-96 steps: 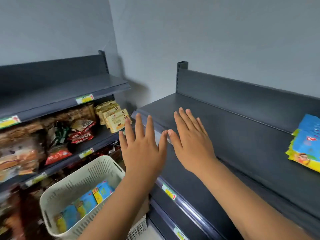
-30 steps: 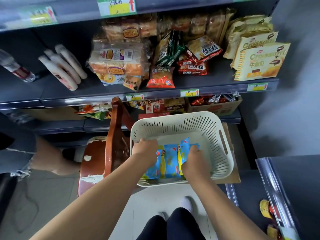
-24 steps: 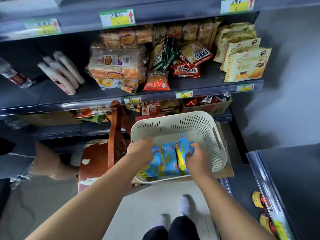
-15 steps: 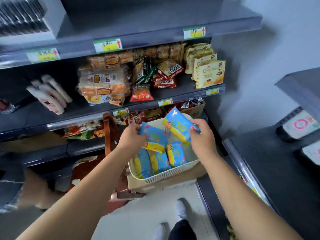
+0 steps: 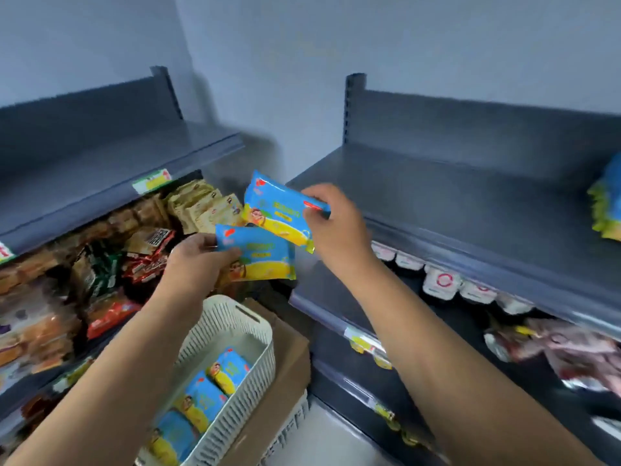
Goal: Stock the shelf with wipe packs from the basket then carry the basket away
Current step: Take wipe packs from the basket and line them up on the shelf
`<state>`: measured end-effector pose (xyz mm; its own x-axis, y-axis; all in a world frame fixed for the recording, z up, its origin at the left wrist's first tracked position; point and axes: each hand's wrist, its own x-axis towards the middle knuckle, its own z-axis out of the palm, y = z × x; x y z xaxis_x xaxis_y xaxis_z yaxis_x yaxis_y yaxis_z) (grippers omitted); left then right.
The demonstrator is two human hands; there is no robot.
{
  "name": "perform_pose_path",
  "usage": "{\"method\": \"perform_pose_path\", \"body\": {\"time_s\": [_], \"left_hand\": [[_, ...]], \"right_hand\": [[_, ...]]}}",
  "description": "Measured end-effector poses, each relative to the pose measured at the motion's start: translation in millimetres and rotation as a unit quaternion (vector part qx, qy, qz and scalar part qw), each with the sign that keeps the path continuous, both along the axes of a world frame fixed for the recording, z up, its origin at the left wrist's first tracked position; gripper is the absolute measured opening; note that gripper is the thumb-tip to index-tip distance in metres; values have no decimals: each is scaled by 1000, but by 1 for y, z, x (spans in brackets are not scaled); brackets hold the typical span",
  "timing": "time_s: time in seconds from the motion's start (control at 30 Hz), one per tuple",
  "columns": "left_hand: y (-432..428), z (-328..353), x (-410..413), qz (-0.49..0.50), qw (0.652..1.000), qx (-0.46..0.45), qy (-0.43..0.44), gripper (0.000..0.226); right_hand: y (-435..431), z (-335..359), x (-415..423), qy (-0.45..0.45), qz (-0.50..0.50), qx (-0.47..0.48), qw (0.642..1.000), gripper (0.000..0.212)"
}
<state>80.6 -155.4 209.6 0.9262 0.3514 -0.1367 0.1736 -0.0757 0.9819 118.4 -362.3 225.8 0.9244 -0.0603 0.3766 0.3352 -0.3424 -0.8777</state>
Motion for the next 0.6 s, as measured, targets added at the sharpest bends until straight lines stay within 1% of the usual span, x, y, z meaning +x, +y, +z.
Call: {"method": "perform_pose_path", "body": {"time_s": [0.07, 0.13, 0.2, 0.27, 0.43, 0.6], "left_hand": [[-37, 21, 12, -45, 998, -10, -31, 22], [-75, 38, 23, -86, 994, -27, -63, 24], [-117, 51, 30, -123, 988, -29, -91, 18], [-161, 63, 34, -167, 980, -32, -106, 16], [-274, 81, 32, -267, 956, -57, -105, 14], [-387, 93, 12, -349, 929, -69, -99, 19]], "right_hand": [[-37, 25, -7, -61, -44, -41, 996, 27], [-73, 46, -16, -98, -82, -80, 989, 28], [-112, 63, -26, -120, -116, -100, 981, 29], [-154, 76, -37, -130, -153, -103, 974, 29], [-258, 96, -71, -133, -242, -101, 956, 25], [-354, 107, -106, -140, -321, -93, 932, 23]]}}
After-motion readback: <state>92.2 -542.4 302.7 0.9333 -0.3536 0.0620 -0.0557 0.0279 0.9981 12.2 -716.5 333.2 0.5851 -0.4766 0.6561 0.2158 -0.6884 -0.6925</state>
